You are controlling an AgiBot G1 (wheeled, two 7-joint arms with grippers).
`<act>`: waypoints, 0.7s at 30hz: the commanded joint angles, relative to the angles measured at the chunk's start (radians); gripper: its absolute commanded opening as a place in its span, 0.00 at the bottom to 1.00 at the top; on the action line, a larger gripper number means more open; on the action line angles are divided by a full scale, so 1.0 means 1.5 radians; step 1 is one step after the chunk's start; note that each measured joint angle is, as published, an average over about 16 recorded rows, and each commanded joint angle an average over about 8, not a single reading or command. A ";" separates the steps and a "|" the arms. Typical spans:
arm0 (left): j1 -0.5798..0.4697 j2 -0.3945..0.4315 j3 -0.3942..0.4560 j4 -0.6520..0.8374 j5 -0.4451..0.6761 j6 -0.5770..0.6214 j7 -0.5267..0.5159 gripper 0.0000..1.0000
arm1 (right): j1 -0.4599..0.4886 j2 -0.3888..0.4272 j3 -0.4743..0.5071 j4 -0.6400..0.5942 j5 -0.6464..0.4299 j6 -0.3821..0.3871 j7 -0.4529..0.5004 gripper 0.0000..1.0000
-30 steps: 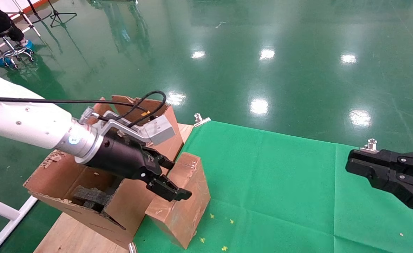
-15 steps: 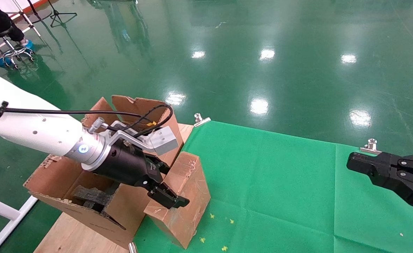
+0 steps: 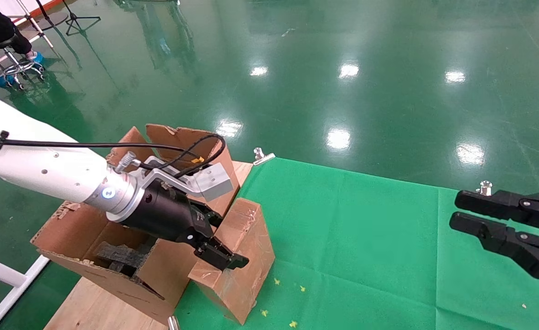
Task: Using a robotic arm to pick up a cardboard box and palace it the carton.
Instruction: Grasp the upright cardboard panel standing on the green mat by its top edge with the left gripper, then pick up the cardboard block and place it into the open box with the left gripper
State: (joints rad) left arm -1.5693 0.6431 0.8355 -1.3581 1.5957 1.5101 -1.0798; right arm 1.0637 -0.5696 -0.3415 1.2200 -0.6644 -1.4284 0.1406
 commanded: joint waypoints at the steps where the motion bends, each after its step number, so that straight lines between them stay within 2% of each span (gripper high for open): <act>1: 0.000 0.000 -0.001 0.000 -0.001 0.000 0.000 0.00 | 0.000 0.000 0.000 0.000 0.000 0.000 0.000 1.00; 14: -0.001 0.000 -0.002 0.003 -0.002 0.001 0.000 0.00 | 0.000 0.000 0.000 0.000 0.000 0.000 0.000 1.00; 21: -0.023 -0.001 -0.011 0.018 -0.012 0.002 0.030 0.00 | 0.000 0.000 0.000 0.000 0.000 0.000 0.000 1.00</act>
State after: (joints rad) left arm -1.6190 0.6332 0.8076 -1.3305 1.5733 1.5108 -1.0276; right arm 1.0638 -0.5696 -0.3415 1.2200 -0.6645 -1.4284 0.1406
